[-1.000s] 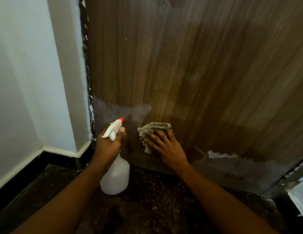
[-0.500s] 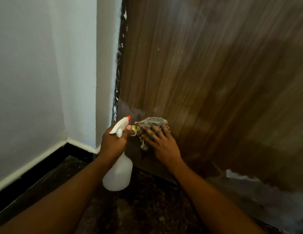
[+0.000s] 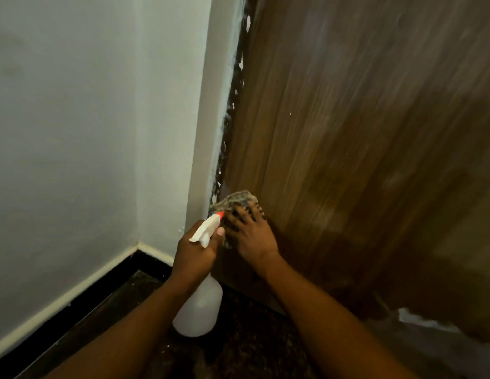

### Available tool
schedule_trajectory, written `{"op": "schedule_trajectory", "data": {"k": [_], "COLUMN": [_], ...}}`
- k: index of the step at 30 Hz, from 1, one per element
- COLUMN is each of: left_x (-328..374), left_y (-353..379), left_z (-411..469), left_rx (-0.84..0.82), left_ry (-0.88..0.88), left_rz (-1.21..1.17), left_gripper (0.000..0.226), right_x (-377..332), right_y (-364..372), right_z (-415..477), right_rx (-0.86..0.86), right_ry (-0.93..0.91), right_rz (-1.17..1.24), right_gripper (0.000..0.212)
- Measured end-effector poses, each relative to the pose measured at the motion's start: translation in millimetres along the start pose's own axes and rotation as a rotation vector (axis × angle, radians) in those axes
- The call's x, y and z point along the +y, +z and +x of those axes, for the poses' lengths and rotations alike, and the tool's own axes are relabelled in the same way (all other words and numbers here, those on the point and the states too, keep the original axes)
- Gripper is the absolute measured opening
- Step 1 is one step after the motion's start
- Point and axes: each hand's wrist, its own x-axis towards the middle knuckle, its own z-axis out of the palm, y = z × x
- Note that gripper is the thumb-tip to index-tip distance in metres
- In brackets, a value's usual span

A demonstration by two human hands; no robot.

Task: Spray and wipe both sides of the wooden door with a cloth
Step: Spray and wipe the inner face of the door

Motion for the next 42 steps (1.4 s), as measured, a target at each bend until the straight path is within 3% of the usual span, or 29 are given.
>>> {"op": "schedule_trajectory", "data": {"k": [4,7,11,16,19,26,32,34,39,42], "left_x": [-6.1,-16.0,-25.9,-34.2,-41.2,-35.1,-42.4,-46.0,-43.1,-46.4], "left_y": [-14.3,-26.2,-34.1,-37.6,-39.9,-46.0,-34.7,-28.9,-22.4,-15.2], "left_z": [7.9,13.4,17.7,22.8,21.4,14.2,22.3,21.6,19.9,12.6], "left_rx": [0.008,0.008,-0.002,-0.026,-0.014,-0.032,-0.046,-0.012,-0.05,-0.082], "left_ry": [-0.001,0.021,0.015,0.015,0.027,0.054,0.044,0.022,0.005,0.01], "left_rz": [-0.017,-0.06,-0.038,-0.014,0.001,-0.015,0.03,0.025,-0.021,-0.04], "left_gripper": [0.034,0.023,0.028,0.029,0.03,0.02,0.03,0.035,0.026,0.02], "right_x": [24.2,39.0,-15.7,-69.5,-73.9,-69.5,-64.0,-77.7,-94.6,-86.5], "right_y": [-2.9,-20.1,-18.0,32.6,31.9,71.1,37.0,37.2,87.0,110.1], "right_z": [2.5,15.4,31.8,16.0,17.7,-10.5,18.8,29.1,-3.7,-44.9], "right_rx": [0.029,0.076,0.108,-0.127,-0.126,-0.271,-0.026,-0.028,-0.08,0.005], "right_ry": [-0.123,-0.013,0.139,0.073,0.064,-0.226,0.079,0.107,0.079,0.21], "right_rz": [-0.057,-0.149,0.015,-0.059,-0.094,-0.184,-0.108,-0.14,-0.04,0.003], "right_gripper": [0.052,0.058,0.062,0.068,0.072,0.061,0.079,0.081,0.069,0.064]}}
